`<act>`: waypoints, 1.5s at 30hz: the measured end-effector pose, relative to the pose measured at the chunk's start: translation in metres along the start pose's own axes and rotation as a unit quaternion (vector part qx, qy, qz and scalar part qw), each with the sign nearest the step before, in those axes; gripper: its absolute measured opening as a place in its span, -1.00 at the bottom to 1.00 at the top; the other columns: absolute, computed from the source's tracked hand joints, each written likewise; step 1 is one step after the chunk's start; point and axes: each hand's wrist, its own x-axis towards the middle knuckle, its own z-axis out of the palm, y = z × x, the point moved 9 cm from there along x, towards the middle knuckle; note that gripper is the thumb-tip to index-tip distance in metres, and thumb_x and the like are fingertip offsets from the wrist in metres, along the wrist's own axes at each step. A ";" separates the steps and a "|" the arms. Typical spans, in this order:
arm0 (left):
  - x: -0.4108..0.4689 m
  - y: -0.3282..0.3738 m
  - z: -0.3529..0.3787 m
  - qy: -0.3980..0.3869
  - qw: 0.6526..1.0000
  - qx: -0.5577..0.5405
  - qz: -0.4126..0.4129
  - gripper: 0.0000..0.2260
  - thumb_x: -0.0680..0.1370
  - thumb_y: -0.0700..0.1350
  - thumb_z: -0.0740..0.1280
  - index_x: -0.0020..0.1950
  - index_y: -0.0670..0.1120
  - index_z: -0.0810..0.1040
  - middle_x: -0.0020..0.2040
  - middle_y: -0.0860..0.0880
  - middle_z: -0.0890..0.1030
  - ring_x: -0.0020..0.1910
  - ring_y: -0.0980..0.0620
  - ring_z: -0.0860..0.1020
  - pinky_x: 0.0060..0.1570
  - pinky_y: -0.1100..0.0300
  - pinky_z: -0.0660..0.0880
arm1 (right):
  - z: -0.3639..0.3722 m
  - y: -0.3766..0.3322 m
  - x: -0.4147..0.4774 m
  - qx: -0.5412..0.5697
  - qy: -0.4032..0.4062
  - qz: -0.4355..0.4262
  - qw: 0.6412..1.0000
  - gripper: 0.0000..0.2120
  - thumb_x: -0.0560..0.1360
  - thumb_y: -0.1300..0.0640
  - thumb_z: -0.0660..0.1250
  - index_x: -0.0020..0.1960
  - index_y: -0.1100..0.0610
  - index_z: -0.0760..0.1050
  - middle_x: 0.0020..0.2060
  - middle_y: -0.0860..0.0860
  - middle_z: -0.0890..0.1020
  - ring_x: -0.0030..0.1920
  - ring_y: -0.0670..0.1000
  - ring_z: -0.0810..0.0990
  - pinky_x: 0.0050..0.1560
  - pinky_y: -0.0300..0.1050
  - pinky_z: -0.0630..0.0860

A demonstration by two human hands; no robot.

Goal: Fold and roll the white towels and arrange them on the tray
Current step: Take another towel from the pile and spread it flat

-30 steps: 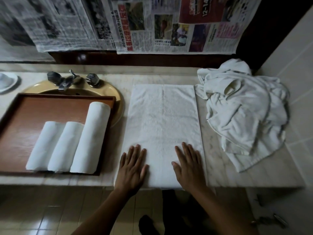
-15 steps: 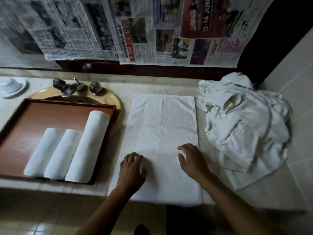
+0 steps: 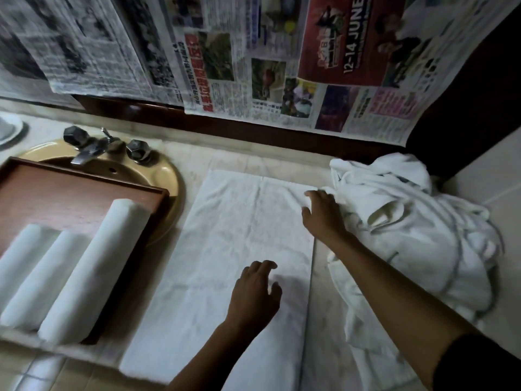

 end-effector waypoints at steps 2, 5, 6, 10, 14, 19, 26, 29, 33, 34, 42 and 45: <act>0.008 0.015 0.012 0.001 1.000 -0.002 0.003 -0.62 0.62 -0.02 0.32 0.44 0.05 0.44 0.31 0.08 0.54 0.26 0.09 0.48 0.21 0.21 0.48 | -0.002 0.010 0.028 -0.038 -0.013 0.017 0.999 -0.55 0.62 0.07 0.30 0.48 0.14 0.38 0.38 0.15 0.48 0.38 0.22 0.42 0.33 0.11 0.39; 0.019 0.030 0.031 -0.012 1.000 0.015 0.016 -0.62 0.62 -0.02 0.32 0.45 0.02 0.44 0.32 0.05 0.53 0.25 0.05 0.49 0.21 0.18 0.48 | -0.003 0.026 0.058 -0.062 -0.030 0.034 0.997 -0.55 0.64 0.03 0.28 0.48 0.13 0.37 0.36 0.15 0.47 0.36 0.22 0.44 0.31 0.11 0.41; 0.024 0.031 0.040 -0.020 0.999 0.025 0.014 -0.62 0.62 -0.02 0.31 0.44 0.02 0.44 0.32 0.05 0.53 0.24 0.04 0.48 0.20 0.17 0.48 | 0.002 0.032 0.068 -0.058 -0.040 0.033 0.997 -0.59 0.63 0.04 0.28 0.44 0.12 0.41 0.34 0.15 0.48 0.34 0.22 0.46 0.29 0.10 0.43; 0.032 0.031 0.056 -0.038 0.995 0.085 0.019 -0.70 0.62 0.03 0.26 0.33 0.01 0.50 0.23 0.05 0.52 0.19 -0.01 0.44 0.14 0.09 0.48 | 0.005 0.038 0.086 -0.019 -0.042 0.019 0.999 -0.82 0.59 0.06 0.33 0.16 0.11 0.56 0.18 0.12 0.55 0.21 0.19 0.55 0.13 0.01 0.48; 0.037 0.034 0.068 -0.049 0.989 0.141 0.005 -0.66 0.59 0.21 0.22 0.25 0.05 0.50 0.14 0.05 0.46 0.11 -0.02 0.40 0.10 0.05 0.44 | -0.007 0.043 0.098 0.079 -0.040 0.057 0.994 -0.86 0.56 0.04 0.37 0.06 0.08 0.60 0.04 0.06 0.68 0.14 0.16 0.61 0.12 -0.06 0.48; 0.043 0.048 0.085 -0.063 0.983 0.173 -0.001 -0.57 0.44 0.27 0.29 0.12 -0.01 0.46 0.04 -0.03 0.46 0.00 -0.11 0.43 -0.07 -0.04 0.43 | -0.031 0.052 0.102 0.146 -0.032 0.070 0.986 -0.91 0.49 0.17 0.34 -0.04 0.00 0.54 -0.25 -0.05 0.61 -0.02 0.14 0.60 -0.04 -0.11 0.39; 0.052 0.035 0.048 -0.026 0.998 -0.017 -0.062 -0.94 0.62 -0.12 0.26 -0.04 -0.07 0.47 -0.06 -0.02 0.52 -0.09 0.00 0.44 -0.13 0.13 0.34 | -0.043 0.033 0.092 0.276 -0.114 0.027 0.954 -0.78 0.52 0.24 0.34 -0.07 -0.04 0.68 -0.22 -0.08 0.69 -0.19 -0.03 0.63 -0.13 -0.10 0.54; 0.047 0.014 0.007 -0.005 0.989 -0.121 -0.091 -0.85 0.62 -0.05 0.34 -0.14 -0.01 0.53 -0.16 0.08 0.50 -0.19 0.12 0.49 -0.18 0.33 0.37 | -0.042 0.006 0.086 0.333 -0.189 -0.015 0.924 -0.70 0.55 0.43 0.30 0.14 0.14 0.65 -0.13 -0.02 0.74 -0.11 -0.07 0.64 -0.18 -0.29 0.50; 0.033 -0.014 -0.034 -0.026 0.944 -0.286 -0.159 -0.72 0.62 0.02 0.33 -0.27 -0.03 0.53 -0.31 0.07 0.56 -0.26 0.06 0.55 -0.13 -0.01 0.56 | -0.049 -0.032 0.097 0.309 -0.127 -0.094 0.938 -0.86 0.59 0.26 0.41 0.09 0.09 0.68 -0.15 -0.09 0.72 -0.20 -0.20 0.59 -0.16 -0.33 0.49; 0.027 -0.022 -0.044 -0.025 0.916 -0.360 -0.177 -0.74 0.65 -0.04 0.33 -0.22 -0.09 0.56 -0.28 0.02 0.58 -0.23 0.02 0.58 -0.11 -0.06 0.58 | -0.047 -0.046 0.101 0.310 -0.111 -0.106 0.938 -0.91 0.58 0.19 0.45 0.06 0.06 0.68 -0.15 -0.10 0.70 -0.22 -0.22 0.57 -0.14 -0.33 0.48; 0.009 -0.118 -0.087 0.027 0.830 -0.483 -0.277 -0.86 0.65 -0.17 0.35 -0.07 -0.18 0.63 -0.26 -0.08 0.63 -0.28 0.00 0.58 -0.22 0.09 0.55 | 0.018 -0.159 0.136 0.219 -0.077 -0.138 0.963 -0.78 0.57 -0.08 0.44 -0.09 0.06 0.55 -0.24 -0.08 0.63 -0.21 -0.10 0.57 -0.16 -0.13 0.42; 0.014 -0.161 -0.086 0.057 0.853 -0.415 -0.311 -0.87 0.61 -0.15 0.41 -0.14 -0.10 0.62 -0.35 -0.07 0.62 -0.42 0.03 0.53 -0.34 0.13 0.45 | 0.058 -0.180 0.139 0.178 -0.100 -0.098 0.974 -0.80 0.56 -0.07 0.44 -0.11 0.01 0.51 -0.29 -0.10 0.60 -0.22 -0.04 0.57 -0.21 -0.16 0.40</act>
